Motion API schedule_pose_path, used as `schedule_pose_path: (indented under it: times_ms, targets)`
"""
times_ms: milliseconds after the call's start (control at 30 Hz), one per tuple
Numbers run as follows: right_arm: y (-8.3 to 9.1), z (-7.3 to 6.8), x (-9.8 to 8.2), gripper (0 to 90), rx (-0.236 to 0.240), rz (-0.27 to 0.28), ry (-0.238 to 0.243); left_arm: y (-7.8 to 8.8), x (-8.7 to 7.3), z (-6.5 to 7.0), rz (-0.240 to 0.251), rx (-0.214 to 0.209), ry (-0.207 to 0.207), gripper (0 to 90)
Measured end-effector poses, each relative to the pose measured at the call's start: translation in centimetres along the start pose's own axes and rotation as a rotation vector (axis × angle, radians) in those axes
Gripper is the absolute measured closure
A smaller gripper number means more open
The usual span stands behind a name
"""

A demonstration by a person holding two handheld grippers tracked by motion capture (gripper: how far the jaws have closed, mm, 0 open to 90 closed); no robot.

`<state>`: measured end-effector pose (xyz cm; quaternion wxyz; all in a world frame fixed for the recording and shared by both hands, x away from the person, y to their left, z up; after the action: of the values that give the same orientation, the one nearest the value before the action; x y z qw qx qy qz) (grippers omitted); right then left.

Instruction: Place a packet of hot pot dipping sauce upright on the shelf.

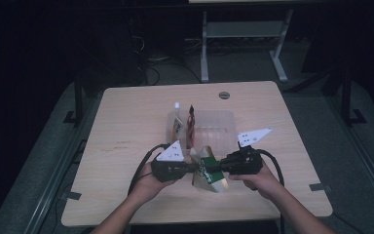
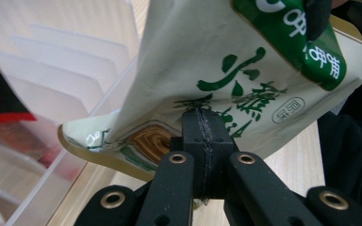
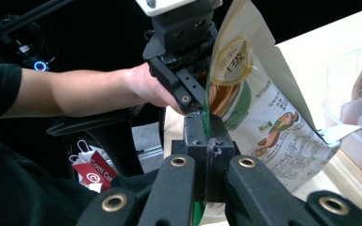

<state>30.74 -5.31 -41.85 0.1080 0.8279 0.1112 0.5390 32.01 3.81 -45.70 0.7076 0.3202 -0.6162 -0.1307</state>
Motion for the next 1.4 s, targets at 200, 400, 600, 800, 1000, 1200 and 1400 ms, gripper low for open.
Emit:
schedule_pose_path:
  times_ms: [200,400,600,800,1000,1200,1400]
  targets:
    - [0.2,-0.2,0.4,90.0,-0.009,0.007,0.020,0.2,0.2,0.1,0.012,-0.007,0.003,89.6]
    - [0.7,-0.4,0.9,90.0,-0.013,0.029,0.032,0.5,0.3,0.2,0.022,-0.009,0.002,87.6]
    - [2.0,-0.5,2.0,90.0,-0.031,0.076,0.043,0.9,0.2,0.2,0.022,-0.017,0.002,83.1]
    - [3.0,-0.4,2.7,90.0,-0.050,0.100,0.051,1.0,-0.2,0.2,0.007,-0.038,0.010,78.0]
    - [4.2,-0.2,3.5,90.0,-0.086,0.122,0.070,1.2,-1.2,0.2,-0.026,-0.057,0.028,69.6]
    - [5.6,0.8,4.3,90.0,-0.132,0.145,0.071,1.7,-2.5,-0.4,-0.060,-0.068,0.064,59.3]
    - [6.4,1.6,5.3,90.0,-0.160,0.170,0.082,1.9,-3.6,-1.0,-0.077,-0.064,0.099,48.3]
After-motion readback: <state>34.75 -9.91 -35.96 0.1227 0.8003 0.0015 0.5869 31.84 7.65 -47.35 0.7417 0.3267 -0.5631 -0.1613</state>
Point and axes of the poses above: each handheld gripper's, and its own axes: y roughly backward along the jaws, x roughly out of its top, z roughly to its right, the point moved 10 cm from there along -y, roughly forward along the jaws, and after that the axes turned 3 degrees about -z, right-handed, at the moved point
